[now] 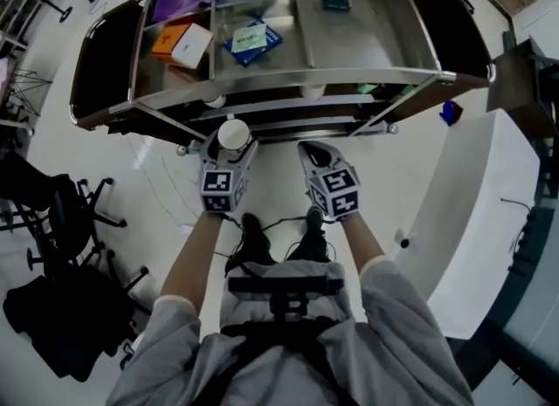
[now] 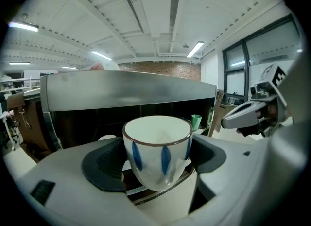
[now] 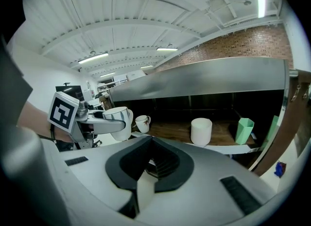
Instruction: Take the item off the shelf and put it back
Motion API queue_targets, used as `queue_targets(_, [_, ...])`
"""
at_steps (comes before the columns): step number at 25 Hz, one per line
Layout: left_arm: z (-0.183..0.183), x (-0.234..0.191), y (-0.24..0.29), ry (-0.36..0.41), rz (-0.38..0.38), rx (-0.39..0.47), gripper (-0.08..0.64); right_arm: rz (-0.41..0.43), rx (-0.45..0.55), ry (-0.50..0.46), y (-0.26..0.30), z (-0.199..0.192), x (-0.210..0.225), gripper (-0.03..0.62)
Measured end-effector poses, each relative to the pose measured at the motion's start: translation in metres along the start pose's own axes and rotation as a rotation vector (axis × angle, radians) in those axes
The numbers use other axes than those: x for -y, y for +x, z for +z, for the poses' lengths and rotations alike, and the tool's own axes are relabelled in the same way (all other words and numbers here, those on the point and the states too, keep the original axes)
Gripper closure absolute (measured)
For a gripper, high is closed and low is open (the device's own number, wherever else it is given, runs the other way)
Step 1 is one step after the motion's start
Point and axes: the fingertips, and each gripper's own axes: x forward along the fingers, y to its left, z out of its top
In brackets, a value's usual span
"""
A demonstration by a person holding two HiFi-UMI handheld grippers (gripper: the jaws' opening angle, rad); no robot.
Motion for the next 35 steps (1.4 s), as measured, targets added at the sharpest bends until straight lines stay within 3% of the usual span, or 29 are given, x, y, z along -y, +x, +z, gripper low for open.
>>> queue_targets(11, [-0.026,-0.007,0.085,0.039,-0.038,-0.011,0.163,0.032,-0.027,-0.024,0.054,-0.019,0.006,0.583])
queue_targets(18, [-0.031,-0.017,0.137,0.049,-0.042,0.028,0.163,0.032,-0.026,-0.016,0.087,-0.029,0.017,0.583])
queue_targets(35, [-0.031,-0.035,0.212,0.078,-0.03,0.078,0.163,0.023,-0.017,0.019,0.125,-0.05,0.033,0.583])
